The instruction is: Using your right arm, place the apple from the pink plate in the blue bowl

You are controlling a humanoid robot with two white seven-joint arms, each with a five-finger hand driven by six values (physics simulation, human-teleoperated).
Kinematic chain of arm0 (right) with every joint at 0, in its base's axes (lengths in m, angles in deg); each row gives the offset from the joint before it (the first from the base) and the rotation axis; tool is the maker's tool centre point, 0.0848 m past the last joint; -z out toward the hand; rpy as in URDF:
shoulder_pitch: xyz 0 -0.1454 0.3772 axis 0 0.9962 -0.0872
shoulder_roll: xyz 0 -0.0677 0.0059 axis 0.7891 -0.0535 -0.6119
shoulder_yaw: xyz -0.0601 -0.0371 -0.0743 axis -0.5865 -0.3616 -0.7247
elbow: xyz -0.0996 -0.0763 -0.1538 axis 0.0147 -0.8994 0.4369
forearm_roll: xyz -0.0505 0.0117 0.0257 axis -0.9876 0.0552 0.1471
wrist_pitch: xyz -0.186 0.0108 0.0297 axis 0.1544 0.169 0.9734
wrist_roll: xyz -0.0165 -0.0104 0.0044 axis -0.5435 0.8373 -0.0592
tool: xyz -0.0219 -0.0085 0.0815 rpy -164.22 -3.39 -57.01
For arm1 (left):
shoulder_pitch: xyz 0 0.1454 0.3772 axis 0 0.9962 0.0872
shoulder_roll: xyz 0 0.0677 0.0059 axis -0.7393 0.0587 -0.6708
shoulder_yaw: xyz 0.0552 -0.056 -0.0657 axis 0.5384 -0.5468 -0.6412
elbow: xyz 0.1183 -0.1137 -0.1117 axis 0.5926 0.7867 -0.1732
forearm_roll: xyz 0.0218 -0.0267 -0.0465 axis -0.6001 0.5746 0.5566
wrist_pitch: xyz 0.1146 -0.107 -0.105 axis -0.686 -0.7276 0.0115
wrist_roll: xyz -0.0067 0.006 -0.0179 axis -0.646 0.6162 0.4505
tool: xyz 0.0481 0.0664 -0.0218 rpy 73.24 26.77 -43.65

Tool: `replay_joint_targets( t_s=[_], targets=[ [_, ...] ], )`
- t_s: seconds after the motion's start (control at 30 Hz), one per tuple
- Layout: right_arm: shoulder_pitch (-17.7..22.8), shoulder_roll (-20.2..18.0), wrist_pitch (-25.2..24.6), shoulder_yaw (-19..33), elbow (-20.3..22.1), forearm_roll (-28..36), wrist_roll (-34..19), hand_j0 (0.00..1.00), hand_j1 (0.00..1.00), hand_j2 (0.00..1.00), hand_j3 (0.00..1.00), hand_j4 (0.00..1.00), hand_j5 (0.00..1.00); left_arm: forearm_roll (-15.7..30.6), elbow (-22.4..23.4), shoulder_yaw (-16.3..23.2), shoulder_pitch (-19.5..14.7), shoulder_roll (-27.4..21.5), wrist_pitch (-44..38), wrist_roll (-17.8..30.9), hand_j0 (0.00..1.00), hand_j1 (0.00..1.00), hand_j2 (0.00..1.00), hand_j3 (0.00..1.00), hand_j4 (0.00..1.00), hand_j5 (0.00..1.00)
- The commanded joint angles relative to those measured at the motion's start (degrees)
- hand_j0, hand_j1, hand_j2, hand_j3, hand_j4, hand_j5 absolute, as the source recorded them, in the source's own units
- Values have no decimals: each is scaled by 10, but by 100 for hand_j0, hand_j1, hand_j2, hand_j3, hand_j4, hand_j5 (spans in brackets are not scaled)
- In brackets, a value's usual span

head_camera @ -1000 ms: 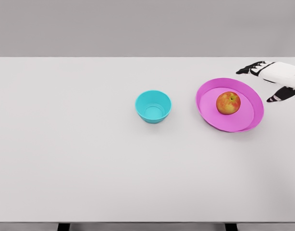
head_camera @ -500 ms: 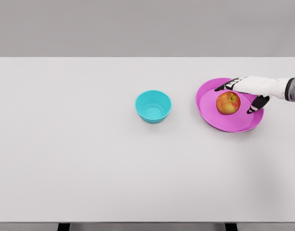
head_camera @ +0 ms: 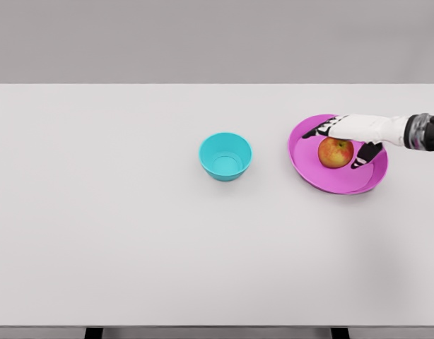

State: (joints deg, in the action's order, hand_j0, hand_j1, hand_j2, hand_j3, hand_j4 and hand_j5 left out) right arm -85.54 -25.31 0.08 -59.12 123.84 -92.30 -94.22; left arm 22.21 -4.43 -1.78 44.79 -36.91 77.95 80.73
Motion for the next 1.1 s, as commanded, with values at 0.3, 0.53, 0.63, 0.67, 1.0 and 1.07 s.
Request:
replay_joint_targets(
  t_s=[0.3,0.53,0.63,0.67,1.0,1.07],
  targets=[
    [3,-5,-1,-9,2,3,-1,60,60,60,60,60,60,0,0,0,0,0,0,0,100,100,100,100,100,100],
    [2,-6,-1,-8,2,3,-1,53,53,53,53,53,53,0,0,-1,0,0,0,0,100,100,100,100,100,100],
    [-2,-7,-1,-3,5,3,0,53,53,53,53,53,53,0,0,0,0,0,0,0,100,100,100,100,100,100],
    [-2,-7,-1,-2,6,4,0,53,53,53,53,53,53,0,0,0,0,0,0,0,100,100,100,100,100,100],
    [-33,-4,-1,-2,16,5,0,54,54,54,54,54,54,0,0,-1,0,0,0,0,100,100,100,100,100,100],
    [-35,-2,-1,-1,24,5,0,54,54,54,54,54,54,0,0,-1,0,0,0,0,100,100,100,100,100,100]
  ],
)
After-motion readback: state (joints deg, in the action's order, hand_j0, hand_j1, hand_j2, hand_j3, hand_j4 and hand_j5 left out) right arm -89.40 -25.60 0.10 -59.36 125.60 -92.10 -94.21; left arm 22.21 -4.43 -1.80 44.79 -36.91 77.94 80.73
